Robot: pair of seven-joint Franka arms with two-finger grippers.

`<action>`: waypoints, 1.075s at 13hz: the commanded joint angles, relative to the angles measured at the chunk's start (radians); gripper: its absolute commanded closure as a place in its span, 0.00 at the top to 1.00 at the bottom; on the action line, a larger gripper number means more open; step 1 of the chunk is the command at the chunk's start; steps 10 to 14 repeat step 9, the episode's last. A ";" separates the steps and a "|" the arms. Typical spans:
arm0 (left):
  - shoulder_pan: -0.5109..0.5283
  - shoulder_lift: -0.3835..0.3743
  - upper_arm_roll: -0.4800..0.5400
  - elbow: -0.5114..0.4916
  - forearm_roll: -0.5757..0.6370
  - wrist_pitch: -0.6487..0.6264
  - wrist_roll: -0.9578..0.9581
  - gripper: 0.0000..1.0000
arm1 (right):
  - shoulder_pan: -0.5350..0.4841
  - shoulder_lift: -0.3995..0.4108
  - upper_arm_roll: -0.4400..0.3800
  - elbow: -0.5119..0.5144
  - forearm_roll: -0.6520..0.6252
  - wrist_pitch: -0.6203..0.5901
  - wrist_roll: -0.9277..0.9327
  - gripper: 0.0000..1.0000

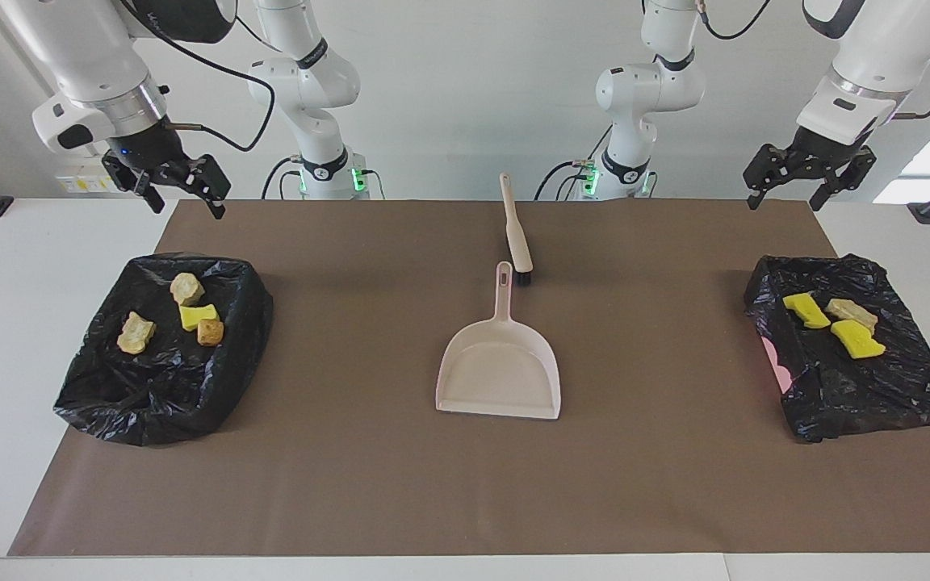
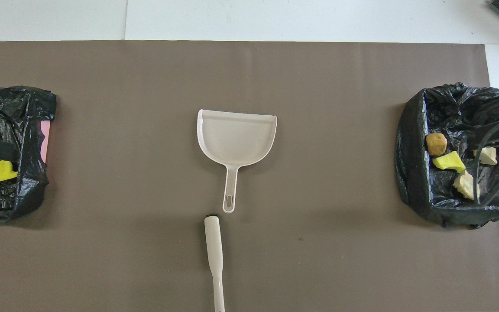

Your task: Sweep and dump trash in bin

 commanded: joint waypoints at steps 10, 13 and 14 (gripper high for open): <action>-0.010 -0.011 0.004 -0.010 0.012 -0.024 -0.008 1.00 | -0.007 -0.008 0.003 -0.005 0.001 -0.013 -0.024 1.00; -0.010 -0.011 0.004 -0.010 0.012 -0.024 -0.008 1.00 | -0.007 -0.008 0.003 -0.005 0.001 -0.013 -0.024 1.00; -0.010 -0.011 0.004 -0.010 0.012 -0.024 -0.008 1.00 | -0.007 -0.008 0.003 -0.005 0.001 -0.013 -0.024 1.00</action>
